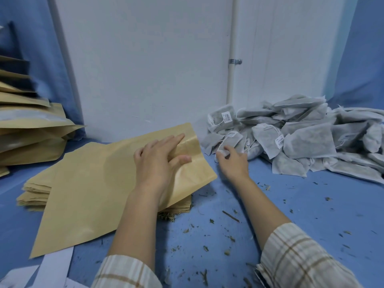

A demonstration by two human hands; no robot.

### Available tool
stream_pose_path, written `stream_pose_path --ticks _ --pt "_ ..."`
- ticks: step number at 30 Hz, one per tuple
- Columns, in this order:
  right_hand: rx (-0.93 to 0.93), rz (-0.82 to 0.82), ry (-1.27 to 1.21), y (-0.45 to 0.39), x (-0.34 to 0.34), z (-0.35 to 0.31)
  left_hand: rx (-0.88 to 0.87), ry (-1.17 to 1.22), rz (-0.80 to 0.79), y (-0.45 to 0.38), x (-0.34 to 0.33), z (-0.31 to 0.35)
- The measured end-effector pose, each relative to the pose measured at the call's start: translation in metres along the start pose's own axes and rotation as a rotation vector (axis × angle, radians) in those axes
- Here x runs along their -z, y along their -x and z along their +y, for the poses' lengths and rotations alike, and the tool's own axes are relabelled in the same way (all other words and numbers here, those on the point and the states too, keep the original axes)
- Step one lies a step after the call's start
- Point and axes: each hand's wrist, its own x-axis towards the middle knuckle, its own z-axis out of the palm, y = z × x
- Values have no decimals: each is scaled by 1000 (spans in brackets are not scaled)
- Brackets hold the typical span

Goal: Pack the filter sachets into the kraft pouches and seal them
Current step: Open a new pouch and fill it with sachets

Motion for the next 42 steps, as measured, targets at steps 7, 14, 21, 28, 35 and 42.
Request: stream_pose_path --ticks 7,14,21,28,35,42 --pt "24 -328 -80 -7 0 9 0 -10 -12 0 -1 0" --pt "-170 396 -650 -4 18 -3 -4 -43 -23 -2 0 -2" --pt "-176 73 -1168 -4 44 -9 7 -40 -39 -5 3 -3" --pt "69 -257 -928 2 42 -12 -52 123 -147 -1 7 7" --pt "224 -431 -679 13 29 -39 -47 195 -165 -4 13 15" --pt "427 -214 -68 18 22 -67 -91 175 -166 -5 14 26"
